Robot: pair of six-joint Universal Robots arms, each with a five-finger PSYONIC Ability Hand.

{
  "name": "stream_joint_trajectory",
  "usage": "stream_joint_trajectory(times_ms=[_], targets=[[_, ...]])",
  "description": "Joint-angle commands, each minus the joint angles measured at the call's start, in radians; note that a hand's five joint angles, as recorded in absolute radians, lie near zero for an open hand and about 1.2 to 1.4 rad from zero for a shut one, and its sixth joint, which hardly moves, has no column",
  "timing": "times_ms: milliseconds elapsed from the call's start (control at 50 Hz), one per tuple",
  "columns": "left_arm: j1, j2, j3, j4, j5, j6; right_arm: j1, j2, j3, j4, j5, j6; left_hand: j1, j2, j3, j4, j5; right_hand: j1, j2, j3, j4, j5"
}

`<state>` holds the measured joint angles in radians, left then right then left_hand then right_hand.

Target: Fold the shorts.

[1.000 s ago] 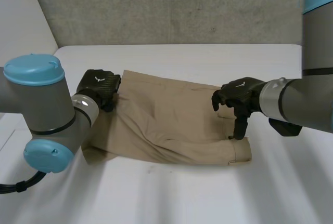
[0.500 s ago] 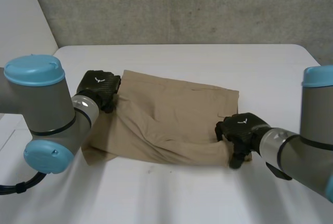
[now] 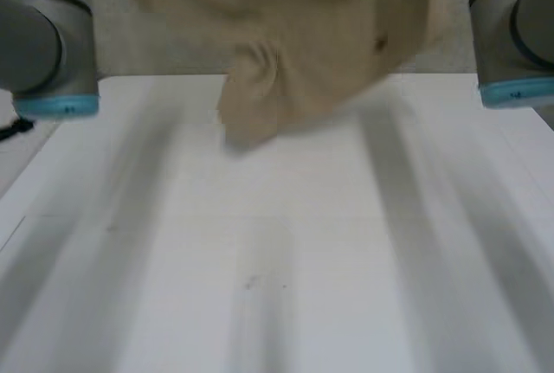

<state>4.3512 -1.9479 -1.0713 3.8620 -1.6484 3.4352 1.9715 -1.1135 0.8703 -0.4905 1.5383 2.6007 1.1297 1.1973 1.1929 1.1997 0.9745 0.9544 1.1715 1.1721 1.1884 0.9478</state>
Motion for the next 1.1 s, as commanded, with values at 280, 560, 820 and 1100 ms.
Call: stream_joint_trajectory(times_ms=[280, 560, 820, 1100], targets=[[0.011, 0.015, -0.625, 0.116, 0.078, -0.067, 0.006, 0.041, 0.522, 0.079, -0.046, 0.003, 0.267, 0.199, 0.203, 0.197, 0.247, 0.442, 0.225, 0.224, 0.208, 0.274], [-0.044, 0.052, -0.779, -0.143, 0.078, 0.130, 0.000, 0.055, 0.582, 0.455, -0.038, -0.042, 0.267, 0.199, 0.203, 0.197, 0.247, 0.442, 0.225, 0.224, 0.208, 0.274], [-0.056, 0.575, -0.849, -0.850, 0.082, 0.242, -0.005, -0.339, 0.631, 0.987, -0.043, -0.247, 0.267, 0.199, 0.203, 0.197, 0.247, 0.442, 0.225, 0.224, 0.208, 0.274], [-0.081, 0.327, -0.831, -0.779, 0.078, 0.249, 0.007, -0.188, 0.694, 1.009, -0.035, -0.315, 0.267, 0.199, 0.203, 0.197, 0.247, 0.442, 0.225, 0.224, 0.208, 0.274]])
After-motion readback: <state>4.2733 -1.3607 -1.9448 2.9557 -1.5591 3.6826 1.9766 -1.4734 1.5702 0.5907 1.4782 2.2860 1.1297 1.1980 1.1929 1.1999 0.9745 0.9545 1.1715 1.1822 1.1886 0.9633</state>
